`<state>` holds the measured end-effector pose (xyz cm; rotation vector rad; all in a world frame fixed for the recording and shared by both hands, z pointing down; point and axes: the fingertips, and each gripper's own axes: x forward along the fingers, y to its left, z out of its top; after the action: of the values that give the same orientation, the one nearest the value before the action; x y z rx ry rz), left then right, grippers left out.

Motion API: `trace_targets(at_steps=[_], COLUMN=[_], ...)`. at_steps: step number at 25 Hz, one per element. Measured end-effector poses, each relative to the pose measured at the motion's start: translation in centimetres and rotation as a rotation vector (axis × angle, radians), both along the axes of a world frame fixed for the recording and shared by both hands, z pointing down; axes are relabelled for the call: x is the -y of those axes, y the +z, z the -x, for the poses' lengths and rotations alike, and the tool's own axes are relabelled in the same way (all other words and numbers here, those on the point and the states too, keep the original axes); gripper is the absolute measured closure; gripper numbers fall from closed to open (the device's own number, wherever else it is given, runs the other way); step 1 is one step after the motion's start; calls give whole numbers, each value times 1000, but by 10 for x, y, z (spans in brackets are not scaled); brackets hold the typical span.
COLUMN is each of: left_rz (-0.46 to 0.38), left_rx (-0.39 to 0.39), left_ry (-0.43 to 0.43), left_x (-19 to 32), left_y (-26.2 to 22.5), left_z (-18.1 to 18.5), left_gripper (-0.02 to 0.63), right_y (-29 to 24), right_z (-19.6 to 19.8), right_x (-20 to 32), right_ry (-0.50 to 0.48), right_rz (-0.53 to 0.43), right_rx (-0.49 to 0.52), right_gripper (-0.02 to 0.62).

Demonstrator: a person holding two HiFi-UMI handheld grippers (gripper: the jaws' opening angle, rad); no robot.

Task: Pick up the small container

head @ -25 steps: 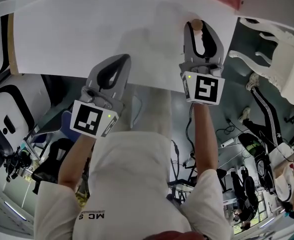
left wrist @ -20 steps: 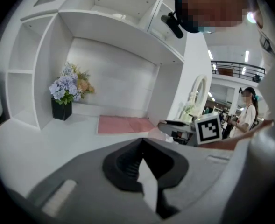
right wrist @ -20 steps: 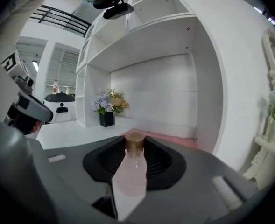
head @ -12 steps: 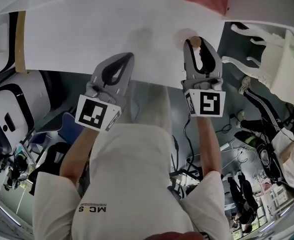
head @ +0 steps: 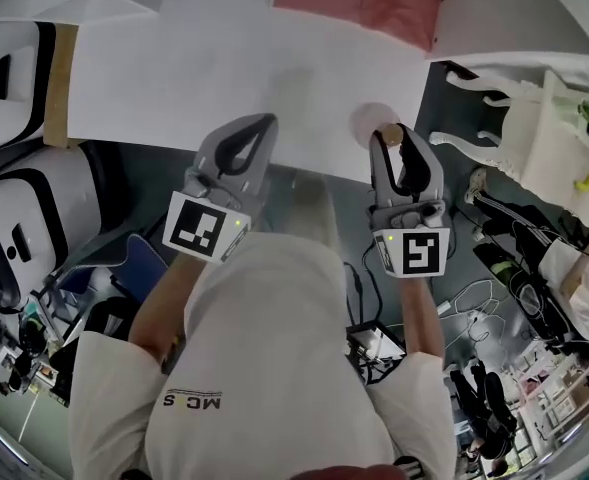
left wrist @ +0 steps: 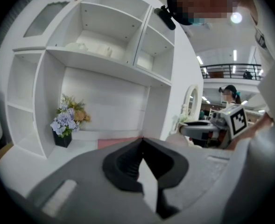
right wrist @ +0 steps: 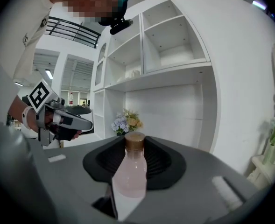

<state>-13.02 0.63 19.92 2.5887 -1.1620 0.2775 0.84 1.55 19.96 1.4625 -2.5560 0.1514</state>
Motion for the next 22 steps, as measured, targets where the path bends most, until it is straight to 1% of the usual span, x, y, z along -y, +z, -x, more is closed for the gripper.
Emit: trace_targets(at_steps=[5,9,12,22], left_rz=[-37,-66,-82,-104], left_rx=[-2,-9,-5,-20], left_ry=[35,47,44,46], left_x=[-12,-29,-38,-54], left_y=[-30,-56,-70,-90], left_z=[-37,-38,-44,-47], left_gripper=[607,607,607,607], right_y=[-35,-56,-65,-90], right_z=[-33,-35,-45,-60], right_x=[-20,-41,-50,-70], right_ry=[-8,6,24,87], right_rz=[-25,-30,-34,-66], right_rx=[7,37,54,49], right_gripper=[471,471,471,471])
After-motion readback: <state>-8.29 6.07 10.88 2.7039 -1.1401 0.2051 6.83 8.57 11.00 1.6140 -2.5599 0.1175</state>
